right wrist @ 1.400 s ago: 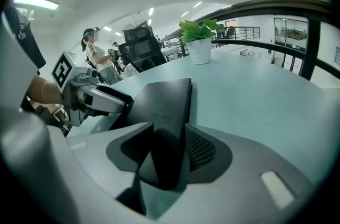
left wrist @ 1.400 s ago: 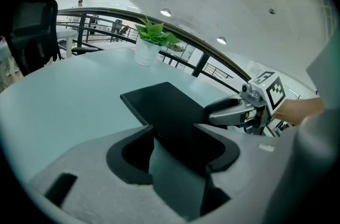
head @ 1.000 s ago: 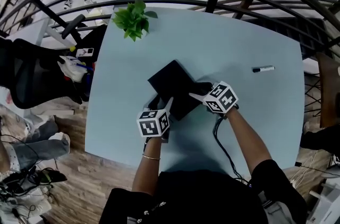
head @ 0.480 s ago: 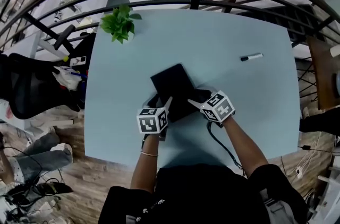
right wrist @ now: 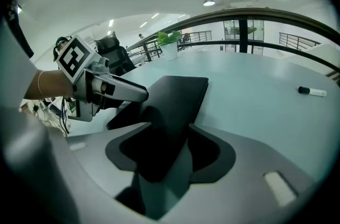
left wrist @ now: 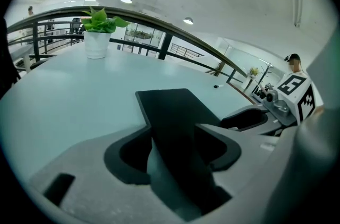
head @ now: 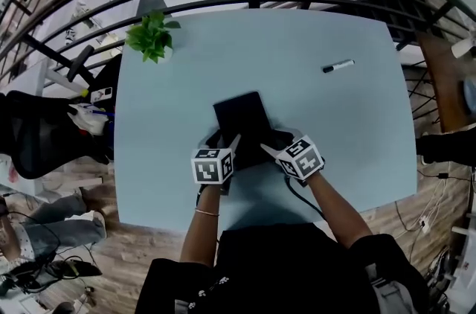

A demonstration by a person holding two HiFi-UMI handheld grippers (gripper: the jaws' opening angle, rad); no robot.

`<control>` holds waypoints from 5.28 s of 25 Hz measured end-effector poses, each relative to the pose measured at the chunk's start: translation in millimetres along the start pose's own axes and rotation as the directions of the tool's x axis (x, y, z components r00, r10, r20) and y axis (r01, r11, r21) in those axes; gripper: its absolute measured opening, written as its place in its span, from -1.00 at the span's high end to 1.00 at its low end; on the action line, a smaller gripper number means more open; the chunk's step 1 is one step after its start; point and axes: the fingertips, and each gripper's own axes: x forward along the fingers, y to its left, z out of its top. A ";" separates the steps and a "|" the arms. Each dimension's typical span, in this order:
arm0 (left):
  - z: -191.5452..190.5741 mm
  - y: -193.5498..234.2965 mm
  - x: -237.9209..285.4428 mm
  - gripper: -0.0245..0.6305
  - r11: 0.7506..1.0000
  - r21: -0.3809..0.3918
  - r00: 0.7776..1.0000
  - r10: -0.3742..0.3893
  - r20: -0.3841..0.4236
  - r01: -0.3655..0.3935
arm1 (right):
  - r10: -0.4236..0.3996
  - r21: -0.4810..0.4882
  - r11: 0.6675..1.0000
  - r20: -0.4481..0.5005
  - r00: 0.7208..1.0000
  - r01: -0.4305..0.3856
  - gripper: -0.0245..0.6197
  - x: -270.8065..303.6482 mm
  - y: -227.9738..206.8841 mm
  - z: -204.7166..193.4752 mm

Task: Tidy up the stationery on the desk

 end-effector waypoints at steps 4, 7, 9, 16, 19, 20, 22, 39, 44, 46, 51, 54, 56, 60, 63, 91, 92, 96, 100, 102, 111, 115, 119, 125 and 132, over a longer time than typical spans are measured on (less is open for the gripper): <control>-3.2 -8.7 1.8 0.20 1.000 0.021 1.000 -0.018 -0.014 0.018 | -0.024 0.030 0.999 -0.001 1.000 0.024 0.26 -8.3 3.1 -9.5; -7.3 -15.9 2.5 0.20 0.999 0.041 0.999 -0.032 -0.027 0.033 | -0.043 0.046 0.998 0.000 0.999 0.043 0.25 -15.1 6.6 -18.3; -10.9 -20.1 3.3 0.20 0.998 0.052 0.999 -0.041 -0.035 0.043 | -0.049 0.057 0.997 -0.001 0.999 0.049 0.25 -18.8 9.3 -24.7; -24.8 -34.1 2.3 0.19 0.991 0.118 0.996 -0.050 -0.067 0.058 | -0.058 0.073 0.996 -0.007 0.998 0.058 0.21 -31.9 20.6 -44.0; -30.3 -38.9 0.9 0.19 0.990 0.122 0.995 -0.059 -0.079 0.068 | -0.062 0.077 0.995 -0.011 0.998 0.062 0.20 -36.3 25.1 -51.4; -32.2 -40.3 0.3 0.19 0.990 0.123 0.995 -0.062 -0.082 0.072 | -0.062 0.078 0.995 -0.014 0.998 0.063 0.20 -37.7 26.5 -53.6; -35.0 -43.0 -0.7 0.19 0.989 0.124 0.994 -0.067 -0.087 0.078 | -0.061 0.082 0.995 -0.020 0.998 0.063 0.20 -40.0 28.7 -57.2; -35.6 -33.6 -16.8 0.27 0.996 0.087 0.999 -0.030 -0.033 0.033 | -0.125 0.060 0.991 0.033 0.992 0.122 0.12 -57.0 22.6 -57.4; -15.1 -27.3 -41.4 0.63 0.992 0.124 0.995 0.022 0.096 -0.034 | -0.212 0.101 0.975 0.158 0.964 0.198 0.32 -84.1 5.9 -37.7; -7.5 -33.1 -49.3 0.76 0.990 0.134 0.991 0.012 0.135 -0.030 | -0.253 0.114 0.966 0.219 0.942 0.233 0.40 -98.1 0.3 -26.9; 8.3 -59.8 -63.4 0.95 0.980 0.198 0.978 -0.051 0.201 0.010 | -0.341 0.156 0.940 0.370 0.864 0.304 0.74 -134.6 -8.7 -1.8; 17.0 -80.1 -69.7 0.95 0.962 0.270 0.973 -0.092 0.214 0.032 | -0.366 0.180 0.931 0.422 0.830 0.319 0.90 -150.3 -9.8 6.2; 23.7 -93.0 -73.7 0.95 0.953 0.299 0.968 -0.120 0.221 0.050 | -0.376 0.199 0.926 0.443 0.814 0.320 0.90 -158.7 -9.8 10.6; 37.1 -116.1 -81.5 0.95 0.942 0.321 0.950 -0.184 0.251 0.098 | -0.393 0.208 0.920 0.479 0.785 0.333 0.90 -174.6 -8.0 17.7; 45.5 -129.6 -85.6 0.95 0.928 0.353 0.939 -0.221 0.262 0.120 | -0.414 0.216 0.910 0.501 0.760 0.353 0.90 -187.1 -8.1 23.5; 85.8 -170.2 -65.2 0.92 0.852 0.475 0.895 -0.371 0.246 0.222 | -0.643 0.430 0.766 0.535 0.548 0.479 0.90 -269.4 -70.3 56.9; 88.6 -168.2 -64.4 0.92 0.854 0.473 0.896 -0.365 0.251 0.216 | -0.650 0.440 0.760 0.531 0.544 0.478 0.90 -268.3 -78.2 60.8; 97.8 -160.4 -60.9 0.92 0.866 0.462 0.900 -0.342 0.269 0.191 | -0.676 0.494 0.736 0.517 0.525 0.463 0.90 -262.8 -113.9 74.6; 105.4 -154.4 -58.3 0.92 0.875 0.456 0.906 -0.318 0.279 0.166 | -0.708 0.551 0.703 0.485 0.514 0.449 0.90 -253.2 -149.6 85.2; 110.0 -152.8 -54.3 0.92 0.879 0.449 0.908 -0.309 0.283 0.159 | -0.730 0.575 0.678 0.454 0.511 0.458 0.90 -247.3 -168.5 88.3; 130.0 -141.2 -27.2 0.91 0.889 0.429 0.914 -0.297 0.276 0.160 | -0.801 0.681 0.565 0.314 0.510 0.466 0.89 -205.6 -243.9 88.0; 135.5 -135.7 -18.9 0.91 0.894 0.418 0.919 -0.288 0.268 0.158 | -0.821 0.713 0.516 0.254 0.510 0.474 0.89 -189.6 -275.3 85.7; 140.3 -127.3 -11.6 0.91 0.900 0.406 0.926 -0.277 0.257 0.157 | -0.836 0.736 0.469 0.193 0.513 0.488 0.88 -172.6 -303.6 81.4; 144.5 -122.7 0.2 0.91 0.907 0.386 0.933 -0.272 0.235 0.167 | -0.851 0.770 0.396 0.103 0.516 0.500 0.79 -155.6 -336.6 68.1; 139.5 -114.6 11.6 0.91 0.909 0.376 0.942 -0.269 0.201 0.179 | -0.859 0.791 0.309 -0.006 0.512 0.528 0.64 -139.0 -369.7 55.6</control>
